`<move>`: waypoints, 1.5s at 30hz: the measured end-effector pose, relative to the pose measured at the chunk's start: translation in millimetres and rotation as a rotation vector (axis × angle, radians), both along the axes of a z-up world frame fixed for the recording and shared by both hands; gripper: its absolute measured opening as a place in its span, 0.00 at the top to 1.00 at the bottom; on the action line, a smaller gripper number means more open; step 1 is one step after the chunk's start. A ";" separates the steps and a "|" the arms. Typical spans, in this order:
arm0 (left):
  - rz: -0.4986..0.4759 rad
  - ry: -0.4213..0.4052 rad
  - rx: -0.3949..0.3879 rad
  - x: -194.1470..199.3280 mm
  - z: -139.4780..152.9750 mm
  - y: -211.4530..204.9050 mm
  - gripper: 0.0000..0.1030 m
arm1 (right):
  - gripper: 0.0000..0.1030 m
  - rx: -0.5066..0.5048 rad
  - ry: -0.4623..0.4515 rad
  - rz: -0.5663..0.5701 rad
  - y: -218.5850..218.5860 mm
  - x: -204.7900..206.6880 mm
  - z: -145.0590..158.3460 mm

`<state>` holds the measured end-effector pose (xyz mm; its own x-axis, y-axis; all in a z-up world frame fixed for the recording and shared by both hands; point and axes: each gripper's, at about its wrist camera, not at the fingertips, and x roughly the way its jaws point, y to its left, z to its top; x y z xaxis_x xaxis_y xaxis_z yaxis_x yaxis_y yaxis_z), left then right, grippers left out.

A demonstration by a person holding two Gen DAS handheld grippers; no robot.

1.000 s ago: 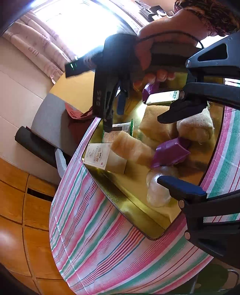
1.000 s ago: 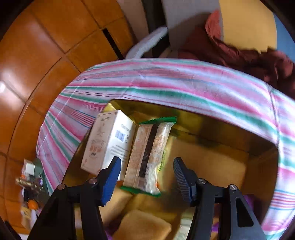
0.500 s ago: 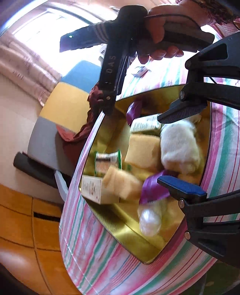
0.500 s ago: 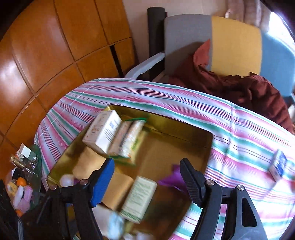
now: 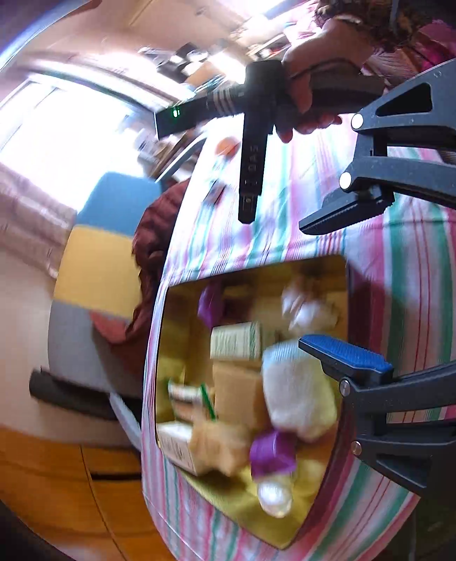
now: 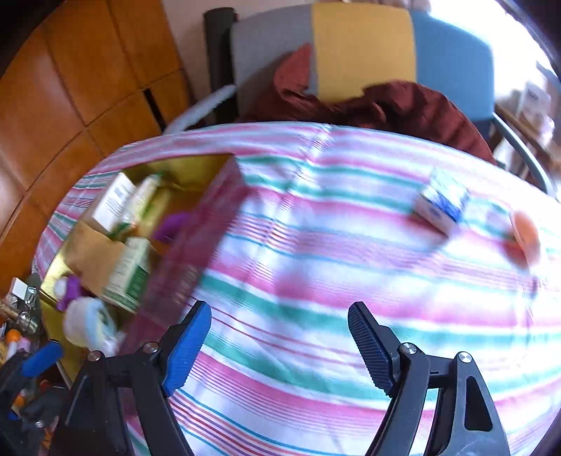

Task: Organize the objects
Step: 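Move both tools back over the remaining items on the cloth, then grasp the orange mushroom sponge bottle with the right tool while the left tool grasps the blue Tempo tissue pack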

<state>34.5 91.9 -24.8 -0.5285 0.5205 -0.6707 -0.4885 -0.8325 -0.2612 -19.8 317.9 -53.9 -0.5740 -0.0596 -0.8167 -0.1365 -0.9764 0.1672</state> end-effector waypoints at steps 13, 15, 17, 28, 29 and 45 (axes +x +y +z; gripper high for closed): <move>-0.176 -0.015 -0.095 8.6 3.1 78.0 0.42 | 0.13 0.064 -0.010 -0.330 157.5 39.4 -10.2; -0.191 -0.030 -0.094 6.1 3.1 85.5 0.42 | 0.12 0.109 -0.001 -0.371 180.9 39.2 -8.2; -0.200 -0.047 -0.092 1.0 2.3 92.4 0.42 | 0.09 0.153 0.017 -0.404 202.9 37.7 -4.6; -0.232 -0.124 -0.119 -12.1 -9.4 114.9 0.42 | 0.04 0.128 0.084 -0.428 268.1 -2.0 -10.1; -0.234 -0.129 -0.127 -13.5 -10.9 116.7 0.42 | 0.04 0.123 0.083 -0.418 269.6 -8.1 -13.3; -0.277 -0.132 -0.156 -32.2 -15.8 169.7 0.42 | 0.29 0.101 0.091 -0.405 279.8 -33.9 -32.3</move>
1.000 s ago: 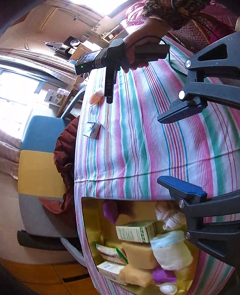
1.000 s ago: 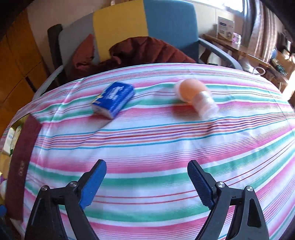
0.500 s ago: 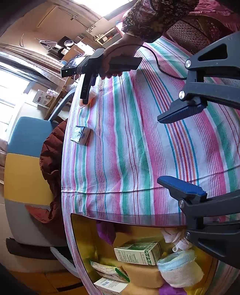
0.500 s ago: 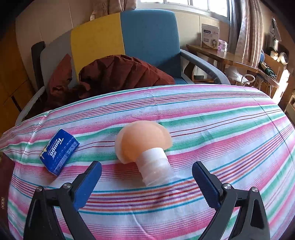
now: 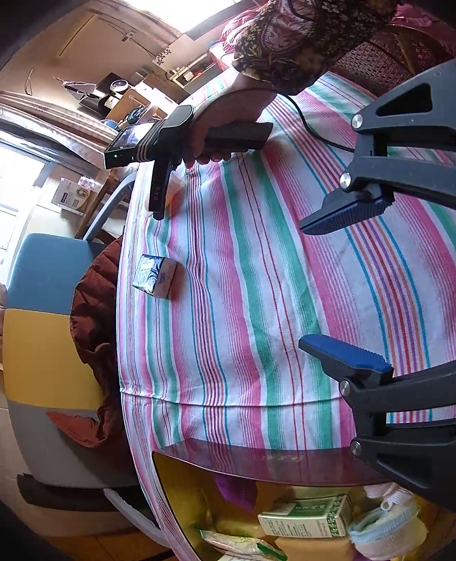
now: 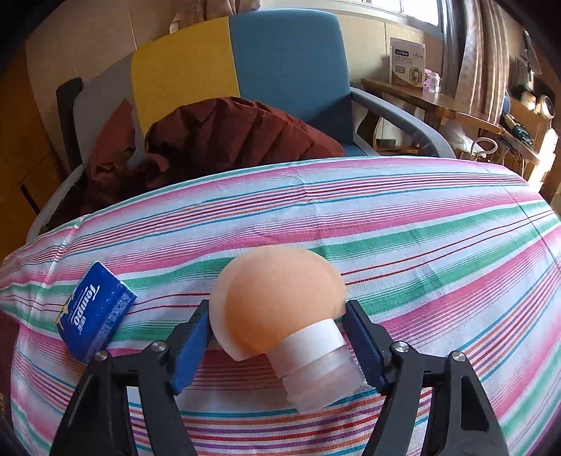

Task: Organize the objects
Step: 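Grasp the orange mushroom sponge bottle with the right tool while the left tool grasps the blue Tempo tissue pack, then carry the tissue pack into the gold tray and open the left tool while the right tool holds the bottle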

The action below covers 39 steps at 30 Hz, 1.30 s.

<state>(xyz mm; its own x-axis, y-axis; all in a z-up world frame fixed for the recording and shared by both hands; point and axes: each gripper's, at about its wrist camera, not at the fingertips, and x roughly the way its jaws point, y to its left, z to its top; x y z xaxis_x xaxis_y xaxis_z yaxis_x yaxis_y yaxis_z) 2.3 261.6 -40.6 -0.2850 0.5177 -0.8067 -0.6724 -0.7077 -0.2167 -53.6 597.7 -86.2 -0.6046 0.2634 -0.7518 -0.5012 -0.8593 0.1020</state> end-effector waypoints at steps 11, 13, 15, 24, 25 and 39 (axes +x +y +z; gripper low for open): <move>0.022 0.034 -0.023 -47.6 -3.6 64.1 0.37 | 0.30 0.021 0.001 -0.032 -16.1 16.5 -0.4; 0.018 0.062 -0.034 -61.3 -2.5 83.4 0.31 | 0.30 0.018 0.002 -0.046 -16.7 19.5 -0.6; 0.010 0.090 -0.057 -76.4 -3.2 106.2 0.31 | 0.30 0.023 -0.004 -0.057 -17.9 21.1 -1.5; -0.047 0.201 -0.162 -124.8 -24.4 182.3 0.29 | 0.29 0.039 -0.013 -0.060 -20.2 20.5 -1.9; -0.052 0.213 -0.183 -127.6 -29.6 187.2 0.29 | 0.29 0.043 -0.017 -0.060 -20.7 19.9 -2.2; 0.036 0.236 -0.099 -122.9 -44.9 156.8 0.48 | 0.30 0.071 -0.026 -0.062 -22.7 19.4 -2.9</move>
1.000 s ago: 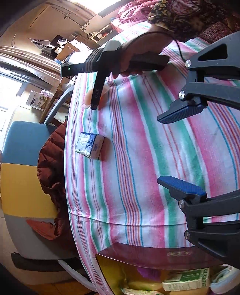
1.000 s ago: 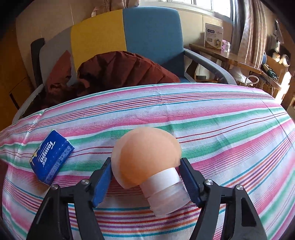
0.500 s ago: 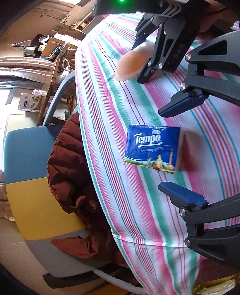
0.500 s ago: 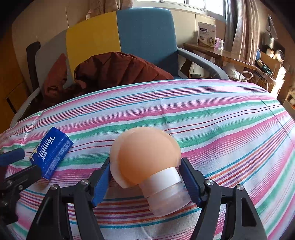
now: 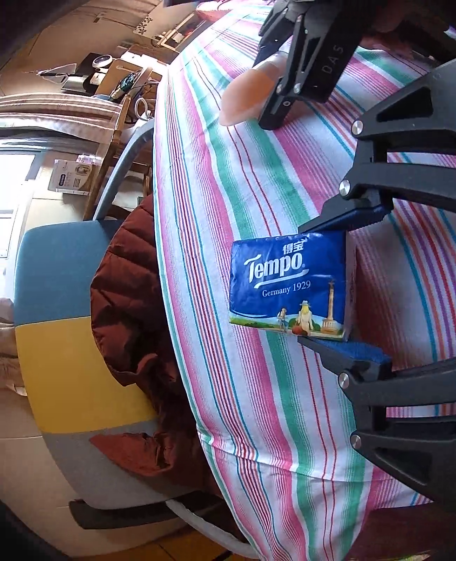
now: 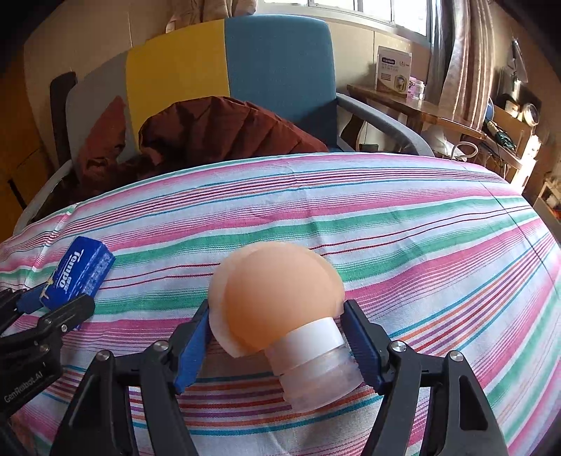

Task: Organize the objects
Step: 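Carry the tissue pack into the gold tray and open the left tool while the right tool holds the bottle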

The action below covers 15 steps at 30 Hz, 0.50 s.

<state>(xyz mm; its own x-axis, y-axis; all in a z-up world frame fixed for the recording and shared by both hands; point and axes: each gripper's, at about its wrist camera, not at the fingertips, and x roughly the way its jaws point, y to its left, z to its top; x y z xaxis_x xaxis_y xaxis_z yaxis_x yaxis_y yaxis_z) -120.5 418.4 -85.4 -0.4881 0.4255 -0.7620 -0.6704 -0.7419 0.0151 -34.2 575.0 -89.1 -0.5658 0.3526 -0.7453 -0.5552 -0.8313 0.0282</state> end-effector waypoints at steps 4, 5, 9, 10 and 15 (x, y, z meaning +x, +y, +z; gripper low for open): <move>0.001 -0.003 0.026 12.5 0.8 -15.9 0.48 | 0.31 0.002 0.010 -0.003 -0.7 2.3 1.3; 0.012 -0.005 0.035 13.1 1.5 -20.0 0.48 | 0.32 0.006 0.014 -0.006 -1.7 3.3 2.1; 0.061 -0.022 0.069 17.1 2.4 -43.9 0.48 | 0.32 0.041 0.035 -0.004 -9.8 7.9 7.9; 0.068 -0.022 0.076 19.0 2.9 -49.1 0.48 | 0.33 0.054 0.039 0.002 -13.9 8.5 9.5; 0.074 0.003 0.086 35.7 5.7 -67.4 0.48 | 0.33 0.118 0.045 0.044 -36.0 10.1 16.2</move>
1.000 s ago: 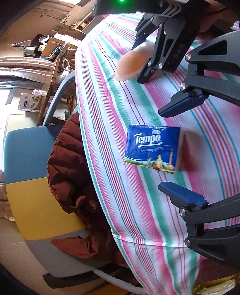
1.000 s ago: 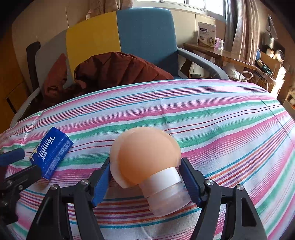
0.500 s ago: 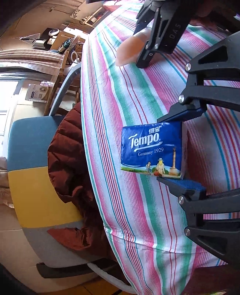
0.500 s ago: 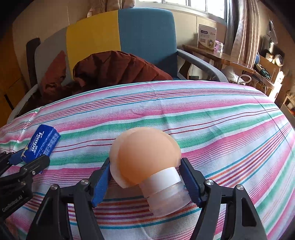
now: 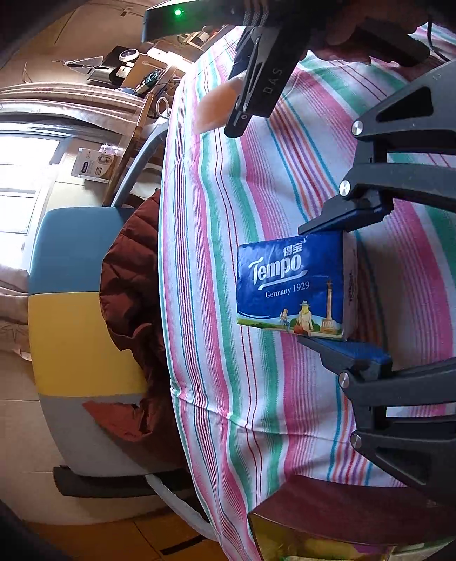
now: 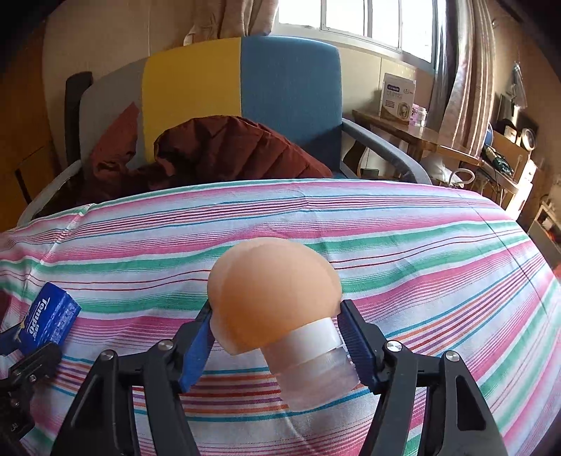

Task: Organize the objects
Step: 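Carry the tissue pack into the gold tray and open the left tool while the right tool holds the bottle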

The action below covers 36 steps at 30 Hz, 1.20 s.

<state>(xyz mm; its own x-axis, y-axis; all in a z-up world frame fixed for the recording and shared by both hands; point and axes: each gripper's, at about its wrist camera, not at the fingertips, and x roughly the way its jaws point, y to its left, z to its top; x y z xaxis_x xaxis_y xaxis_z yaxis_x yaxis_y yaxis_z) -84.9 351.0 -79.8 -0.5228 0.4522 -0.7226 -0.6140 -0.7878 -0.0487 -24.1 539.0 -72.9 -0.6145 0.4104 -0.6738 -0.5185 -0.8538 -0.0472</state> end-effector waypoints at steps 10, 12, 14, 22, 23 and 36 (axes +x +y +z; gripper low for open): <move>0.012 -0.007 0.018 20.0 -2.6 -35.0 0.48 | 0.34 -0.113 0.030 0.105 -44.8 8.0 9.5; 0.024 -0.013 0.025 19.8 -2.8 -40.6 0.48 | 0.34 -0.114 0.021 0.150 -66.2 7.6 8.1; 0.033 -0.010 0.027 22.2 -1.9 -47.0 0.48 | 0.34 -0.104 0.009 0.192 -87.9 7.5 5.5; 0.118 -0.055 0.120 30.8 21.1 -95.2 0.48 | 0.34 -0.064 -0.023 0.206 -107.0 6.1 -2.5; 0.127 -0.066 0.140 29.3 25.2 -102.3 0.49 | 0.34 -0.073 -0.023 0.192 -102.8 6.8 -3.4; 0.312 -0.116 0.219 -27.0 65.5 -188.2 0.49 | 0.34 -0.102 0.035 0.146 -101.2 24.2 8.5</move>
<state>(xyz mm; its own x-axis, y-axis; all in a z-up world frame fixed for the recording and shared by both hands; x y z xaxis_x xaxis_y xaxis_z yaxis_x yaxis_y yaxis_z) -111.8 162.8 -14.3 -0.5800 0.4346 -0.6890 -0.3271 -0.8989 -0.2916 0.2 437.8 -64.4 -0.6865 0.2454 -0.6845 -0.3883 -0.9196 0.0597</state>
